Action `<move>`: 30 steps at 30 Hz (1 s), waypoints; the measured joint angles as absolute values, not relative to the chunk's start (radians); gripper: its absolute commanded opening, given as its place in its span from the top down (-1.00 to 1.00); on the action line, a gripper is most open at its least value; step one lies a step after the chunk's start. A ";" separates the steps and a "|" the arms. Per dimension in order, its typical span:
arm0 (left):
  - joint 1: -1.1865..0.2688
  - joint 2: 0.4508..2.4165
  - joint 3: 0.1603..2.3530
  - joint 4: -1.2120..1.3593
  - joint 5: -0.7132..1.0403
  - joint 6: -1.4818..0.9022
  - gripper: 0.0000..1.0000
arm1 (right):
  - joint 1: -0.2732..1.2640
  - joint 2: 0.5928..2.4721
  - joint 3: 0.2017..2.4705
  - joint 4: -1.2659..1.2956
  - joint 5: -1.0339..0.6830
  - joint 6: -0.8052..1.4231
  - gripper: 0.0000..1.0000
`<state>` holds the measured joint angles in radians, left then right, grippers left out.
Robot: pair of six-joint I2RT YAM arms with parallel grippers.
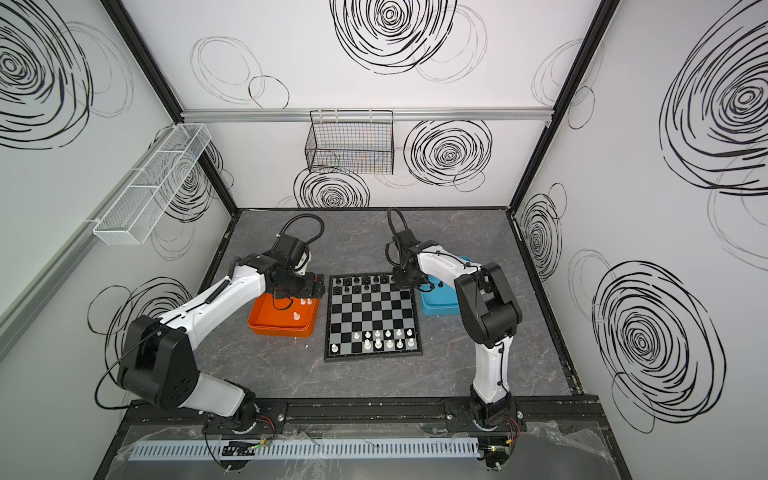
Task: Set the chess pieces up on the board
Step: 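Lower the black pawn onto the empty square in the black pawn row, then open right gripper and return it over blue tray while left gripper lowers into orange tray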
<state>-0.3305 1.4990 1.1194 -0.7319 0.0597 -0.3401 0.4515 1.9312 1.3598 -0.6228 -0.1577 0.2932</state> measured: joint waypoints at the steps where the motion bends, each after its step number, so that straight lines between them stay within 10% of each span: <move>1: -0.331 1.499 1.119 -0.732 0.060 -0.340 -0.92 | 0.451 1.931 1.360 -0.623 -0.158 0.293 0.60; 30: -0.260 1.499 1.120 -0.738 0.038 -0.334 -0.94 | 0.422 1.773 1.439 -0.678 -0.204 0.273 -0.24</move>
